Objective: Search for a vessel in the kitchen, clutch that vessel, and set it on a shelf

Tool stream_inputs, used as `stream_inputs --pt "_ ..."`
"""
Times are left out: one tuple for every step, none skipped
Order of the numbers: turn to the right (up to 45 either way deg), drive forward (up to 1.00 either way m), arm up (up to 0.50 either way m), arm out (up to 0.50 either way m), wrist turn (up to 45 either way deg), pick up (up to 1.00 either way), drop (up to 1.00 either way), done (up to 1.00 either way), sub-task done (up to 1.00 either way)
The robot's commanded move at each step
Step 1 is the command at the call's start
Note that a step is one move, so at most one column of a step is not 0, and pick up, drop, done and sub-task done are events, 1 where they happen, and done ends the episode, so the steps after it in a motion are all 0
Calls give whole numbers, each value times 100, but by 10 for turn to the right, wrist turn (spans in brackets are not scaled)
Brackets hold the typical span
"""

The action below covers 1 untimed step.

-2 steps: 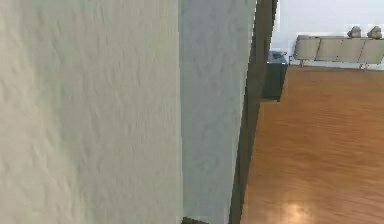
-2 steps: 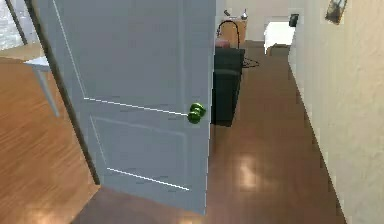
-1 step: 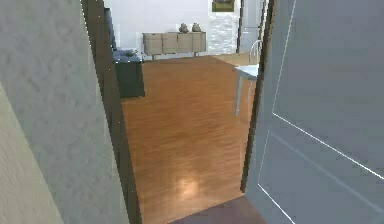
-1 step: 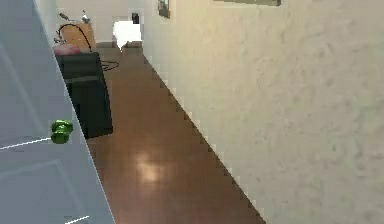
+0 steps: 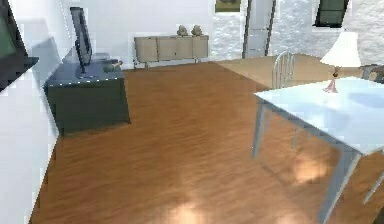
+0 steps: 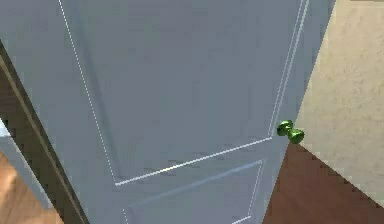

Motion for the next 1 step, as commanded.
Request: stream_inputs --pt "60 0 0 0 0 0 0 0 0"
